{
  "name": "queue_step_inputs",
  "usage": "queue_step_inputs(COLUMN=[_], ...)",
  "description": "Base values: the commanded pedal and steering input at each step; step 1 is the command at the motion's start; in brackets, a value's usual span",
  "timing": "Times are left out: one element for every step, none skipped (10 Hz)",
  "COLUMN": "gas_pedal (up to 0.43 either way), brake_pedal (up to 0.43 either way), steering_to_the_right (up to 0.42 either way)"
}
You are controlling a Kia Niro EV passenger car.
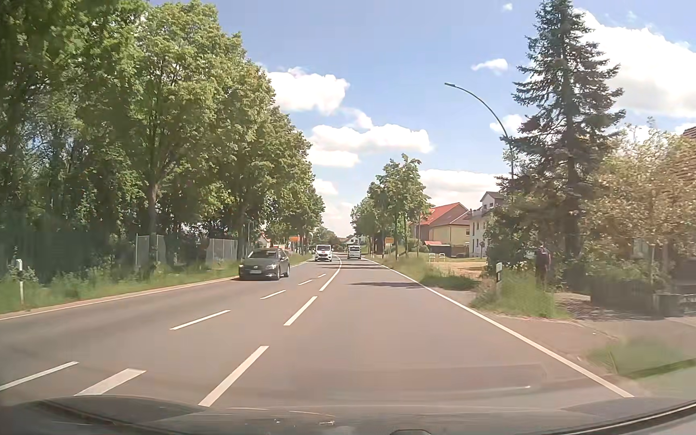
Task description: Follow the waypoints while adhering to traffic rules and regulations
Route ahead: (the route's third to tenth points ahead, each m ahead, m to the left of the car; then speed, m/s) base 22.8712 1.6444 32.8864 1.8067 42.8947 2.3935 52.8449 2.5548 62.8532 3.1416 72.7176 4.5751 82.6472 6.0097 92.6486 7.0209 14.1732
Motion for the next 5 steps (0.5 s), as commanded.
queue_step_inputs(gas_pedal=[0.189,0.189,0.189,0.189,0.189], brake_pedal=[0.0,0.0,0.0,0.0,0.0], steering_to_the_right=[-0.012,-0.012,-0.012,-0.012,-0.012])
